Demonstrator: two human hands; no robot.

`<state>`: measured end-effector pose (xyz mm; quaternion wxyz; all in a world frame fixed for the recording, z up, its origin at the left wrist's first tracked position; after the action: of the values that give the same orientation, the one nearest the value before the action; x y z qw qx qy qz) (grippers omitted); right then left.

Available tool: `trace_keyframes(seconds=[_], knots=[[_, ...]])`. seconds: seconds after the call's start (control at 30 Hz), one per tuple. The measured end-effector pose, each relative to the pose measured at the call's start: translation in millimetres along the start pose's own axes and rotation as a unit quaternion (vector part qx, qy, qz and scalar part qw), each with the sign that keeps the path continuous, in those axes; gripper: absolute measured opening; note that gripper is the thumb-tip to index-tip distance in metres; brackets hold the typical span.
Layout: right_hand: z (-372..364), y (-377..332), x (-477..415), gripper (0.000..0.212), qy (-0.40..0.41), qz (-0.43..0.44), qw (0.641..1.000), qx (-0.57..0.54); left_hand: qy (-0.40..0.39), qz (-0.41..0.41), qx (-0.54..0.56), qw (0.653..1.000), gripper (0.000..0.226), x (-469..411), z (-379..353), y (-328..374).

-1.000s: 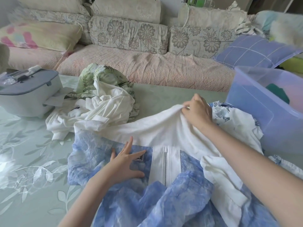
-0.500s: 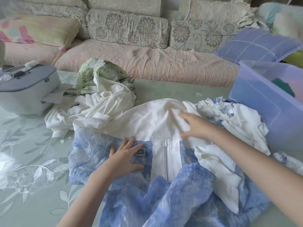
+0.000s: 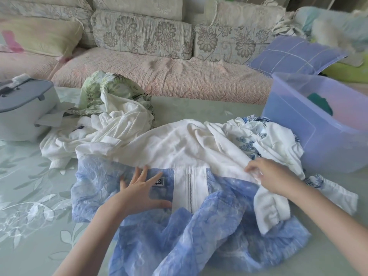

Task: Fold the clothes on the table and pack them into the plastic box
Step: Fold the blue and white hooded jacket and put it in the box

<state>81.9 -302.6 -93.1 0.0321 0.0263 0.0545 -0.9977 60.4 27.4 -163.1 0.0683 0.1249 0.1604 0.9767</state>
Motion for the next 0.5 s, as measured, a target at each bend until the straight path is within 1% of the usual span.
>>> trace_keyframes(seconds=[0.03,0.07,0.13,0.17,0.2,0.23,0.27,0.3,0.33,0.37,0.4,0.43,0.47,0.5], knots=[[3.0,4.9,3.2,0.038,-0.002,-0.013,0.997,0.071,-0.009,-0.009,0.000,1.000,0.134,1.5,-0.5,2.4],[3.9,10.2,6.2,0.038,-0.009,-0.021,0.990,0.140,-0.014,-0.020,0.007,1.000,0.135,2.7,-0.9,5.9],[6.0,14.0,13.8,0.039,-0.018,-0.010,0.968,0.250,-0.028,-0.047,0.033,0.998,0.127,5.7,-2.3,15.4],[7.8,13.4,14.2,0.040,-0.003,0.007,0.963,0.270,-0.038,-0.059,0.041,0.997,0.123,7.5,-3.4,20.0],[9.5,8.7,12.9,0.038,0.020,0.029,0.965,0.259,-0.051,-0.069,0.044,0.995,0.121,8.9,-5.6,22.7],[11.5,1.3,12.7,0.032,0.040,0.051,0.976,0.210,-0.065,-0.076,0.040,0.994,0.119,10.3,-8.8,24.0],[13.1,-7.6,13.8,0.025,0.049,0.062,0.990,0.113,-0.074,-0.082,0.034,0.993,0.117,11.5,-12.0,24.3],[15.4,-17.5,17.0,0.028,0.034,0.048,0.998,-0.025,-0.078,-0.085,0.025,0.993,0.116,11.6,-14.2,23.5],[15.0,-28.5,23.7,0.040,-0.020,0.022,0.987,-0.156,-0.074,-0.088,0.019,0.993,0.115,10.7,-15.3,22.6],[10.9,-42.7,34.4,0.055,-0.089,0.014,0.970,-0.224,-0.071,-0.089,0.018,0.993,0.114,10.0,-15.6,21.8],[3.6,-55.0,45.7,0.068,-0.147,0.033,0.965,-0.217,-0.068,-0.088,0.020,0.994,0.113,8.7,-16.0,21.1],[-5.8,-62.3,54.1,0.073,-0.172,0.072,0.968,-0.169,-0.065,-0.088,0.023,0.994,0.113,7.5,-16.2,20.3],[-13.9,-66.1,58.9,0.068,-0.165,0.109,0.970,-0.139,-0.065,-0.089,0.025,0.994,0.113,7.6,-16.1,19.7],[-15.1,-70.3,62.4,0.058,-0.142,0.131,0.970,-0.146,-0.066,-0.091,0.023,0.993,0.114,8.4,-15.9,19.5]])
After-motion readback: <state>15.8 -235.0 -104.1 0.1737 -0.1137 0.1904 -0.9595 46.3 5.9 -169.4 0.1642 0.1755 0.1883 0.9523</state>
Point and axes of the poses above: each hand's wrist, its own x-axis away from the middle knuckle, its own z-axis out of the back of the hand, y = z × x, the point moved 5 cm from there along -x, towards the middle knuckle, and after that the axes turned 13 degrees about y, right-handed, at the moved point
